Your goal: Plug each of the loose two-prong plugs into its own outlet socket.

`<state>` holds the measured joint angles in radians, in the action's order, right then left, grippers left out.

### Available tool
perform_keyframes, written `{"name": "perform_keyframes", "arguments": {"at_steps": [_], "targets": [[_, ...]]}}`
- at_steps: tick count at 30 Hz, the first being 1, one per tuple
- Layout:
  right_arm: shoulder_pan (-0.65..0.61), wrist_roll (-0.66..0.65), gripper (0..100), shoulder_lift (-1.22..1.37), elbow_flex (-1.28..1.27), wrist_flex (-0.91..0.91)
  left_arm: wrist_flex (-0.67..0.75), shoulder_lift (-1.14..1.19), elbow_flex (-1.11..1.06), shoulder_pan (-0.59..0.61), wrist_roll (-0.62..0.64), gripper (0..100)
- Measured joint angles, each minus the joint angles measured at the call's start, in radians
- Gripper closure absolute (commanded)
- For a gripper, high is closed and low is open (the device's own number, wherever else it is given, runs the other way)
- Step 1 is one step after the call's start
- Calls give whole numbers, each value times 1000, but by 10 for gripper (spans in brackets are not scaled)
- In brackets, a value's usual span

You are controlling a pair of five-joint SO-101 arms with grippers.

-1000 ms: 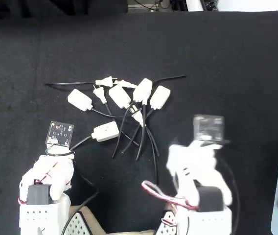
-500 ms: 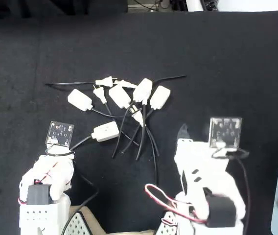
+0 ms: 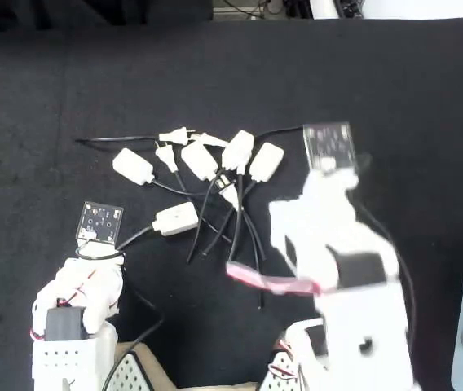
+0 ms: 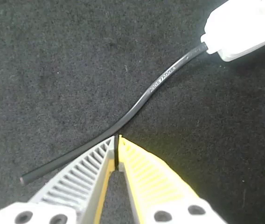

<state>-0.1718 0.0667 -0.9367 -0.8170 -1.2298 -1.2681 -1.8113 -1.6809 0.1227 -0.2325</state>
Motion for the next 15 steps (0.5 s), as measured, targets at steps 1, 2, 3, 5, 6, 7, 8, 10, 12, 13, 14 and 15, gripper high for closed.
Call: {"name": "perform_keyframes", "arguments": {"at_steps": [1,2,3,5,6,7,8,10,12,13,14,15], "targets": [[-2,0,956,37,11,18,0,0,0,0,0,970],[-2,0,956,75,21,46,0,0,0,0,0,970],[-3,0,956,110,26,74,0,0,0,0,0,970],[-20,0,953,183,26,137,0,0,0,0,0,970],[-29,0,953,219,26,163,0,0,0,0,0,970],[-41,0,953,258,26,187,0,0,0,0,0,970],[-55,0,952,296,26,212,0,0,0,0,0,970],[-89,0,952,382,52,255,0,0,0,0,0,970],[-109,0,951,468,97,279,0,0,0,0,0,970],[-110,0,951,511,124,284,0,0,0,0,0,970],[-110,0,951,554,155,287,0,0,0,0,0,970],[-110,0,951,597,192,287,0,0,0,0,0,970]]}}
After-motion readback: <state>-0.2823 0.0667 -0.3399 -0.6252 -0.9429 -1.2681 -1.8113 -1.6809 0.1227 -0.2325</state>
